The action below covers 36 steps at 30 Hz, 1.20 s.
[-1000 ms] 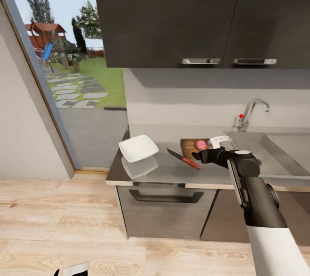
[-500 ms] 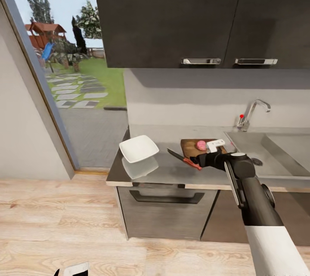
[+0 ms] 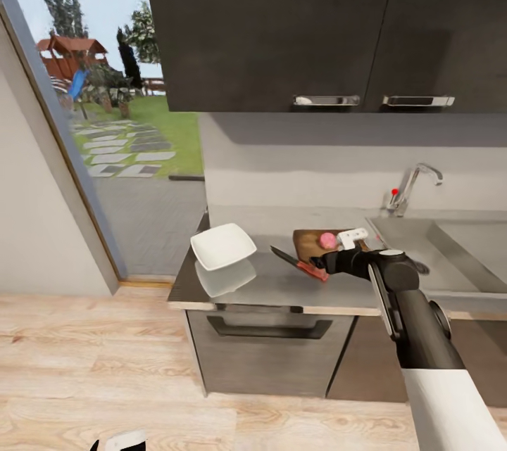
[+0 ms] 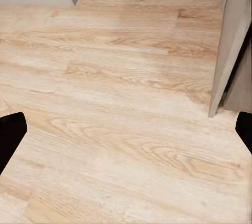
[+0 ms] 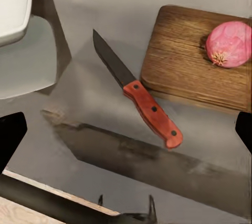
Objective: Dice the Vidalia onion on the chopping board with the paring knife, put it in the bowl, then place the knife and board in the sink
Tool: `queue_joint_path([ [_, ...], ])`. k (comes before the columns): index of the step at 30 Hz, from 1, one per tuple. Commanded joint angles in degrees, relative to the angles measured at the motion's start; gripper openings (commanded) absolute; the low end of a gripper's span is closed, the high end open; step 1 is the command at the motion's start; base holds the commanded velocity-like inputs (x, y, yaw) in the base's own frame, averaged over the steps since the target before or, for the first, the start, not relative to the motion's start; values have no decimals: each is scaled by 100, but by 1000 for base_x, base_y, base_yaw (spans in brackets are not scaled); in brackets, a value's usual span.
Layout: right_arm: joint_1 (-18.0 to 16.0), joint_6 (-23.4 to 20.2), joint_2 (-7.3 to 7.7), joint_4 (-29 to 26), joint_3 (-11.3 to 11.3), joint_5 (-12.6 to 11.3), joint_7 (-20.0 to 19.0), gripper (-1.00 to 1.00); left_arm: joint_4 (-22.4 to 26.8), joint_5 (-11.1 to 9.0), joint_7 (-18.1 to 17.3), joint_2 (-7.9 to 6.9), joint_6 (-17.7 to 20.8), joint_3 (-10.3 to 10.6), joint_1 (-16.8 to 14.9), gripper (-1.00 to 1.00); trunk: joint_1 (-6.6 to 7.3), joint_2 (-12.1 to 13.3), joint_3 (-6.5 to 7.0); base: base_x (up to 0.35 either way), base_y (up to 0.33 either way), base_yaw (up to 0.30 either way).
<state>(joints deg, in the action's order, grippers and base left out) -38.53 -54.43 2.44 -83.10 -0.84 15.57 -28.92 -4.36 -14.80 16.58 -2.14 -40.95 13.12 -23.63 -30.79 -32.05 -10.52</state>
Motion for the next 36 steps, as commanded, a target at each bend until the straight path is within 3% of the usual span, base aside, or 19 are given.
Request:
queue_joint_path([
  [1,-5,-15,1,-3,-7,60,-65,100,-21,-23,21,3,-27,50,-10,100,-4,-9,-10,198,-160,0],
  [13,-5,214,2,151,-15,60,-107,100,-21,-23,21,3,-27,49,-9,100,-4,-9,-10,63,-45,0],
  [36,-4,240,-50,361,-4,60,-106,100,-21,-23,21,3,-27,49,-10,100,-4,-9,-10,1,0,0],
])
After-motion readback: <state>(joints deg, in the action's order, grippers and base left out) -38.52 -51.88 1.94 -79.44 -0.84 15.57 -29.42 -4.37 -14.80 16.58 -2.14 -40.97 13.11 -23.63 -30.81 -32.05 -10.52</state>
